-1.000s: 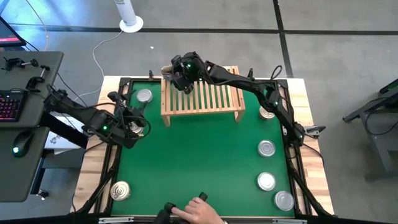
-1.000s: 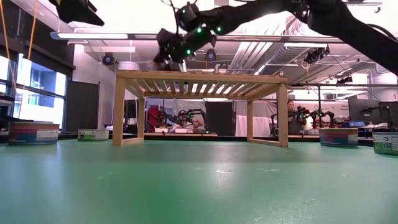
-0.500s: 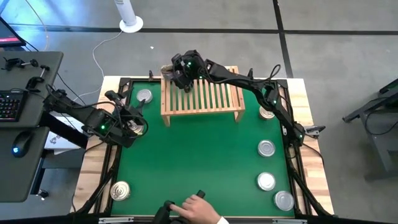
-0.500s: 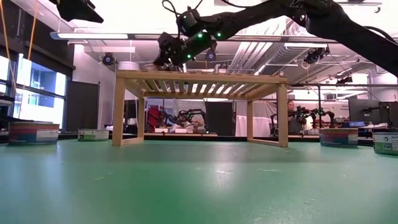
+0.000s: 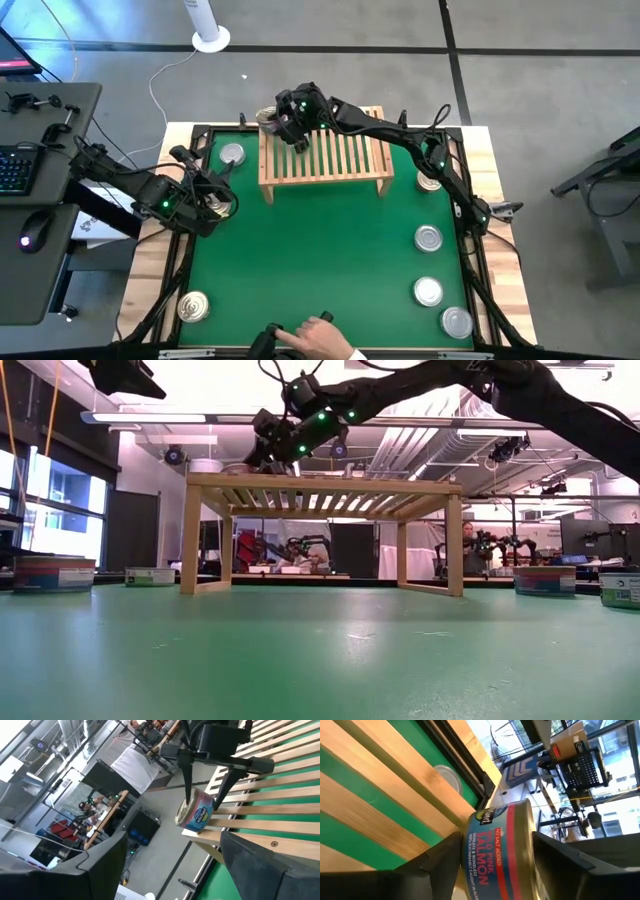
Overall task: Stack canned seafood by type on shelf
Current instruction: Put the center blue tuna can on the shelf
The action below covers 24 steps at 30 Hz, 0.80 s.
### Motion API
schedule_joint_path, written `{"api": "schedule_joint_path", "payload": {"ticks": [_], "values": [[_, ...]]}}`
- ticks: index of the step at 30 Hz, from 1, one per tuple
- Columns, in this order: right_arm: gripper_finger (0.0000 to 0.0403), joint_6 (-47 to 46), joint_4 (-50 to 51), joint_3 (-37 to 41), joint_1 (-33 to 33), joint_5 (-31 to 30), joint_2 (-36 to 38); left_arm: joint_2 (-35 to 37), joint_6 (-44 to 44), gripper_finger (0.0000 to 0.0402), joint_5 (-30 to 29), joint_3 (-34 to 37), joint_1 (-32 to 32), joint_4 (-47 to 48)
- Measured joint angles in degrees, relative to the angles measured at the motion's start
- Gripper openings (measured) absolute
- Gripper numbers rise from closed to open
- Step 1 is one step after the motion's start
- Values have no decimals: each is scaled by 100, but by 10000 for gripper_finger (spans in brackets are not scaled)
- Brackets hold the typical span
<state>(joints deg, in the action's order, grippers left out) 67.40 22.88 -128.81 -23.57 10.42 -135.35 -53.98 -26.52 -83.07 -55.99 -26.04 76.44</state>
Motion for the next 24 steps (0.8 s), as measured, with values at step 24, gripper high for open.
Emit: {"api": "schedule_joint_path", "payload": {"ticks": [24], "values": [[296, -2183, 2153, 46, -116, 499, 1203, 2, -184, 305, 327, 0, 2, -4]]}}
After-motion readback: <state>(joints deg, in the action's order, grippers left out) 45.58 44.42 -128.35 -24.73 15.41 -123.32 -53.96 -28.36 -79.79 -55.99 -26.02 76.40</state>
